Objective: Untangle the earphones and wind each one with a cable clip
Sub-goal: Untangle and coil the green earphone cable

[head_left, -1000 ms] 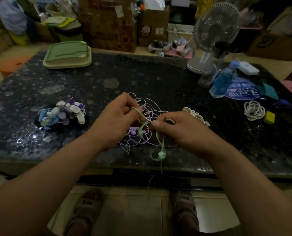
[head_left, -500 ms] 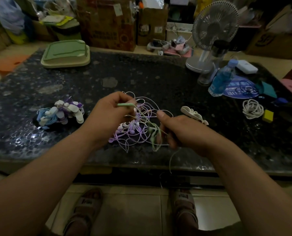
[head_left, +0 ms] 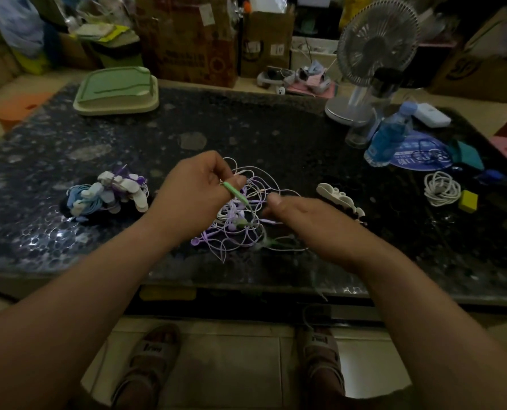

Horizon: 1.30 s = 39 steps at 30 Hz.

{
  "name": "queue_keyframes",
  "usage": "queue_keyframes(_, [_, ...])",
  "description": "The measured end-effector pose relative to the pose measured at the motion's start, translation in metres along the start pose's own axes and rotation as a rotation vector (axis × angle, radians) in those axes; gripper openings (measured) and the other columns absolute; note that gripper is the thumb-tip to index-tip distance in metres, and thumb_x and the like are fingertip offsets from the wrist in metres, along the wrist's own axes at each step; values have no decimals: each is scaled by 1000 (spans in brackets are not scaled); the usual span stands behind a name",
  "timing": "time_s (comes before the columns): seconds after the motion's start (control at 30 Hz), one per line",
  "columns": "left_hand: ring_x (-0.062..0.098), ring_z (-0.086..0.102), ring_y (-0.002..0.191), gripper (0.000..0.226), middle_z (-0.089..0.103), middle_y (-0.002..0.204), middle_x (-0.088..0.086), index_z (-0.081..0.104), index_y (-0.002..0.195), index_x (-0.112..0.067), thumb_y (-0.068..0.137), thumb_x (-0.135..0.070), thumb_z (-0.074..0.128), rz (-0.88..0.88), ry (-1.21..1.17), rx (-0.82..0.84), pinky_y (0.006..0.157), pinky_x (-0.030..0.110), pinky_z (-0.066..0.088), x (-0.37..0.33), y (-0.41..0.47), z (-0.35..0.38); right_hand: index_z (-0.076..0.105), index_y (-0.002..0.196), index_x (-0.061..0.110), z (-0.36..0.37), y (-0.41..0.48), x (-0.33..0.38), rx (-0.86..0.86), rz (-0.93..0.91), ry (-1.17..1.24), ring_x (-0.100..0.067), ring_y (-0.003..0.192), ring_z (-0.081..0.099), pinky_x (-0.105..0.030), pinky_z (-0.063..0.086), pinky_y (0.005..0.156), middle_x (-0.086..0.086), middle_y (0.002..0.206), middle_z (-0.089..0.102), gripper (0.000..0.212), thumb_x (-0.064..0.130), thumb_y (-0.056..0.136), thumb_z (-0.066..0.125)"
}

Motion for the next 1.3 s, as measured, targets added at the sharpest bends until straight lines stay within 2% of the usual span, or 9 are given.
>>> queue_keyframes(0.2, [11,49,53,15,62,61,11,66,88,-18,96,-28,74,-92,-92,52,51,26,41,2,-2,15,77,107,13,27,3,29,60,-165,296,-16,97,74,-32,55,90,-5,101,79,23,29,105,59])
queue_keyframes(0.37, [21,62,72,6,63,69,5,66,98,-9,101,-14,63,-299,-621,162,74,34,54,9,-4,19,75,96,11,7,9,20,-56,-34,793,-19,82,67,-39,52,93,-3,72,67,34,31,108,50])
queue_keyframes(0.47, [18,67,70,12,52,61,-1,64,95,-10,103,-12,55,-372,-944,271,88,38,60,12,-4,16,68,93,11,-9,8,11,-123,54,1095,-11,55,47,-27,47,64,5,55,39,33,32,108,48])
queue_keyframes(0.57, [6,36,43,15,32,53,-8,61,91,-12,102,-17,52,-374,-1077,385,60,23,53,9,-5,14,65,97,13,-17,8,6,-110,86,1210,-3,43,24,-15,17,39,8,55,28,30,33,109,47])
queue_keyframes(0.73, [2,24,39,16,32,54,-8,62,102,-11,104,-21,49,-328,-1146,392,36,17,21,10,0,13,67,114,13,-8,7,0,-11,141,864,-6,41,29,-18,17,38,4,56,38,35,40,109,45])
queue_keyframes(0.87, [3,24,38,20,33,54,-6,63,104,-12,106,-23,46,-305,-1066,375,36,18,17,5,-1,15,67,118,12,4,-1,5,167,202,627,-16,56,56,-23,40,46,-8,76,66,60,65,98,47])
queue_keyframes(1.07, [4,25,35,16,36,54,-5,60,102,-16,108,-23,47,-250,-1059,239,34,16,18,7,7,0,73,110,13,-3,-7,-3,161,162,234,-11,51,48,-22,34,47,-4,70,63,54,59,102,46])
queue_keyframes(1.2, [7,24,38,22,37,56,-2,63,96,-13,108,-25,49,-221,-835,236,37,19,18,10,6,-1,70,120,23,6,-8,-9,106,204,203,-14,91,75,-36,57,91,-1,102,79,74,82,87,41])
queue_keyframes(1.3, [10,25,42,26,40,58,0,70,95,-14,108,-26,49,-196,-713,394,41,23,15,-2,-4,14,52,145,32,9,-2,9,-65,20,214,0,115,64,-37,50,106,14,134,66,78,81,84,50])
Point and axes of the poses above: each hand's wrist, its own y-axis towards the middle knuckle, its own z-axis out of the palm, x = y × z, the point moved 4 cm from there along y, towards the middle knuckle
